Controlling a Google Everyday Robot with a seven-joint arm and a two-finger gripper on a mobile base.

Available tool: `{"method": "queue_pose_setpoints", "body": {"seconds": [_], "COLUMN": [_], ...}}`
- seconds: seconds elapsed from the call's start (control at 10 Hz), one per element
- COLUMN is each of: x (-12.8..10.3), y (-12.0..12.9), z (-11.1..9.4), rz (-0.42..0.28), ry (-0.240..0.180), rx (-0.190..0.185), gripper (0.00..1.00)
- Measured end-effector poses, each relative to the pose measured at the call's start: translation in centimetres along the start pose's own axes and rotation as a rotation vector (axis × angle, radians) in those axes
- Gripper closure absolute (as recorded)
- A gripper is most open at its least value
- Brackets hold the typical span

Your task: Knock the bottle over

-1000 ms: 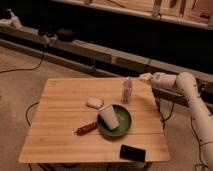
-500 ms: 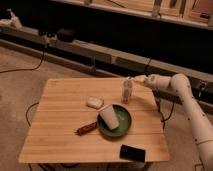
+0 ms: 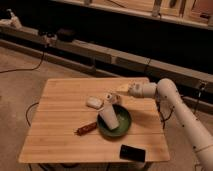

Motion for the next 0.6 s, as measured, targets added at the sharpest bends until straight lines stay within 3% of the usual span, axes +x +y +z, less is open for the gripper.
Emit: {"method": "queue_pose_setpoints", "body": {"seconds": [0.2,0.4,0.6], "x": [-1.8,-2.0,-2.0], "y": [-3.7,-4.2,-4.2], "z": [0.0,-0.1,-0.1], "rz": [-0.011,-0.012,-0.012], "ry": [-0.071,-0.08,-0.081], "rx": [0.088,0.101,0.101], "gripper": [0.91,0.82,0.62]}}
